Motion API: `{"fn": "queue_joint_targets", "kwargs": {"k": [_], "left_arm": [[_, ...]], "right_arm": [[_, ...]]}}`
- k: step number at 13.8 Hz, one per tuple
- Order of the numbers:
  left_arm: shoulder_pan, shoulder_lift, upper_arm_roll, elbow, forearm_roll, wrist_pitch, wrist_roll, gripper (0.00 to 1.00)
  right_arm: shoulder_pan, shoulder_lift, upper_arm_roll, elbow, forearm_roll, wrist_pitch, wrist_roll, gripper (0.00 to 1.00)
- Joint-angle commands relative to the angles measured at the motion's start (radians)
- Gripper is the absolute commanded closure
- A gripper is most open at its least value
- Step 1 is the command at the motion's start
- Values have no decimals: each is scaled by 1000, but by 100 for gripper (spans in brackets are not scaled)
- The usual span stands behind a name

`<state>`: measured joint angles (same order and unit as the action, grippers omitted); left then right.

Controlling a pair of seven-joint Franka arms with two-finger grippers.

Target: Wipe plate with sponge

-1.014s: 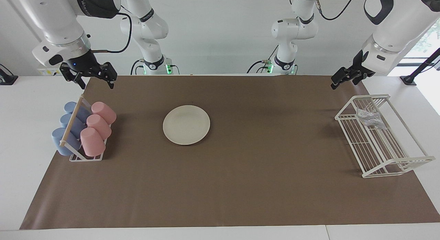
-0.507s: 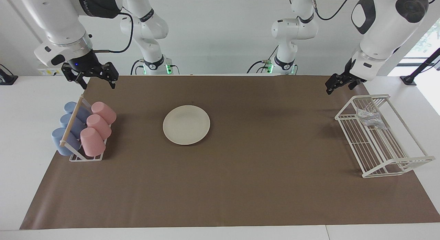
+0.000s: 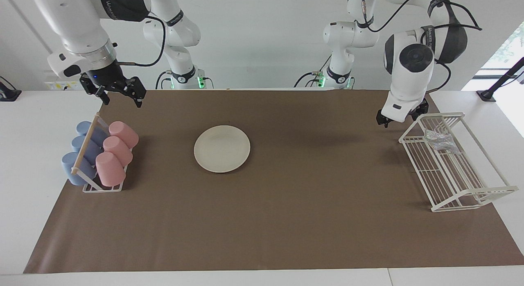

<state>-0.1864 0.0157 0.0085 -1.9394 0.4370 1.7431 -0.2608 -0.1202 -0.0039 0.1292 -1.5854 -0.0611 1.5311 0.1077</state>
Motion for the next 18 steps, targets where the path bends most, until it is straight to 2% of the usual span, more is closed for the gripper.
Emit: {"fn": "queue_joint_targets", "kwargs": {"k": [1, 5, 9, 12, 15, 17, 18], "left_arm": [[-22, 49, 11, -23, 168, 53, -38, 0], [-10, 98, 14, -29, 366, 107, -37, 0], [31, 107, 18, -19, 390, 127, -47, 0], [35, 106, 16, -26, 393, 116, -193, 0], [48, 106, 18, -26, 394, 112, -209, 2], [48, 106, 19, -26, 394, 107, -222, 10], [48, 104, 19, -29, 396, 104, -247, 21]], "right_arm": [[4, -14, 21, -10, 0, -16, 39, 0], [39, -16, 23, -13, 1, -11, 87, 0], [70, -16, 24, -7, 35, -17, 222, 0], [70, -16, 24, 1, 116, -46, 357, 0], [73, -16, 49, -7, 119, 0, 475, 0], [132, -18, 89, -4, 121, 31, 640, 0], [170, -18, 89, -7, 121, 47, 732, 0]]}}
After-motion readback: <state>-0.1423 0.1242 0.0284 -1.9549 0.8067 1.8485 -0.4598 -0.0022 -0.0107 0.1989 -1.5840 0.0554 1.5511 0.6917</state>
